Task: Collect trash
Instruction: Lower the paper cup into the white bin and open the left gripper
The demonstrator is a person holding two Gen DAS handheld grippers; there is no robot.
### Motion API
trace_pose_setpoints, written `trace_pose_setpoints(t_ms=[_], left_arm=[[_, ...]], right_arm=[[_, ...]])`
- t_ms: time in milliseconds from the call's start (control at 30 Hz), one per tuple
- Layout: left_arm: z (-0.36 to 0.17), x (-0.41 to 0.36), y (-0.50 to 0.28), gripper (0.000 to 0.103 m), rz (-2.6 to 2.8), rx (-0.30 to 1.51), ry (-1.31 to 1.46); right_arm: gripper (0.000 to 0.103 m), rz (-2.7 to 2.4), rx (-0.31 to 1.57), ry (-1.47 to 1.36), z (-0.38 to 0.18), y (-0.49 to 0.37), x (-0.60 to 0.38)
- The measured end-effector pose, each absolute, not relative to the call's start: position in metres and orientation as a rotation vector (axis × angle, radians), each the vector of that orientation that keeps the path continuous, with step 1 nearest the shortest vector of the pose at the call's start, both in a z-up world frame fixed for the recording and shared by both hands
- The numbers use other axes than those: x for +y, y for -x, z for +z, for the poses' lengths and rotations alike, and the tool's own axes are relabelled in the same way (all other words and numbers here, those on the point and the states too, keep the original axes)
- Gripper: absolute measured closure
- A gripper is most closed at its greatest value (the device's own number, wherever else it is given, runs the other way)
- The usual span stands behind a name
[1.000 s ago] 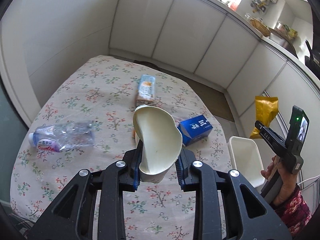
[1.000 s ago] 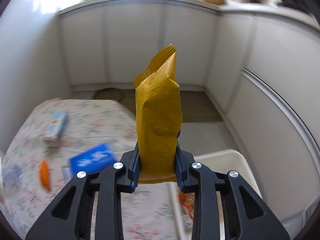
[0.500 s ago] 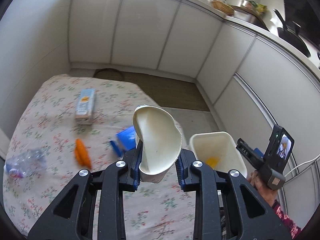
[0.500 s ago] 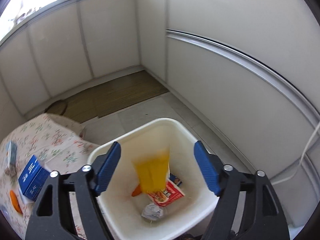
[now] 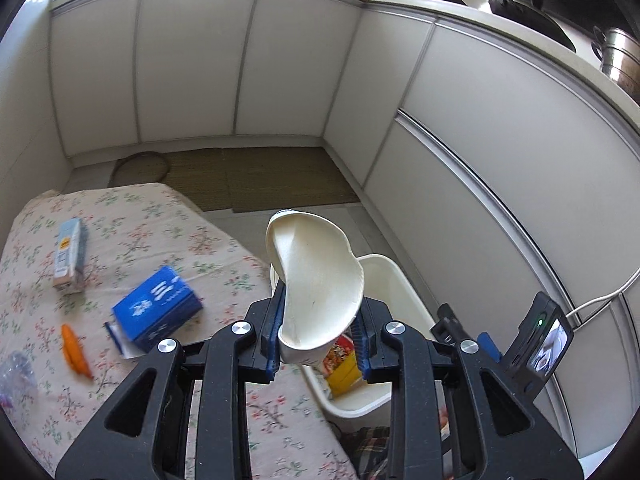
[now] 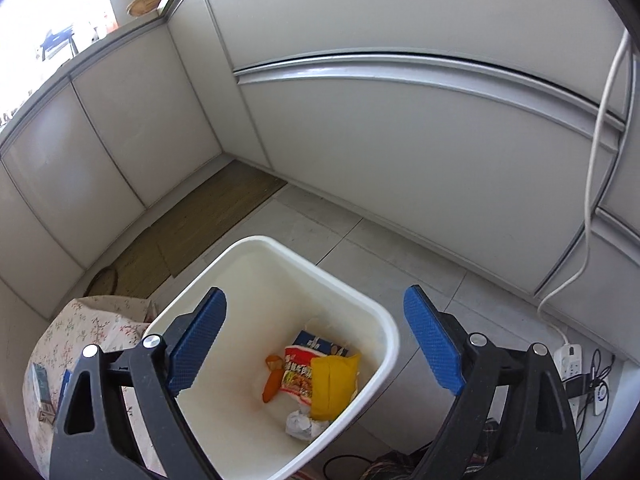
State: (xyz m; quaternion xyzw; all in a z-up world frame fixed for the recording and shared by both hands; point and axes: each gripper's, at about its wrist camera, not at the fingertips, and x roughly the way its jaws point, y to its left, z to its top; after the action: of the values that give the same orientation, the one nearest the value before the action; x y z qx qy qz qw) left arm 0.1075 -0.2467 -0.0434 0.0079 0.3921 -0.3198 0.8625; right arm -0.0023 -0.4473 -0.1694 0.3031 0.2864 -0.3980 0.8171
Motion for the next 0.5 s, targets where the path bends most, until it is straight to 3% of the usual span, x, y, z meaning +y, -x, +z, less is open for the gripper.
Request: trace_pose_setpoints(t_ms=[367,500], left_arm=[[-0.072,-0.334,-0.124,0.074,-0.765,0.955,-0.057],[-0.084,-0.346,-0.129,0.058,-0.756,1.007,-0.039]], right_arm=[[0.014,-0.91,0.572,-0.718,-0.169,0.025,-0.466],[0.014,-0.907,0.57,-0.708,-0.169,0.025,-0.465]])
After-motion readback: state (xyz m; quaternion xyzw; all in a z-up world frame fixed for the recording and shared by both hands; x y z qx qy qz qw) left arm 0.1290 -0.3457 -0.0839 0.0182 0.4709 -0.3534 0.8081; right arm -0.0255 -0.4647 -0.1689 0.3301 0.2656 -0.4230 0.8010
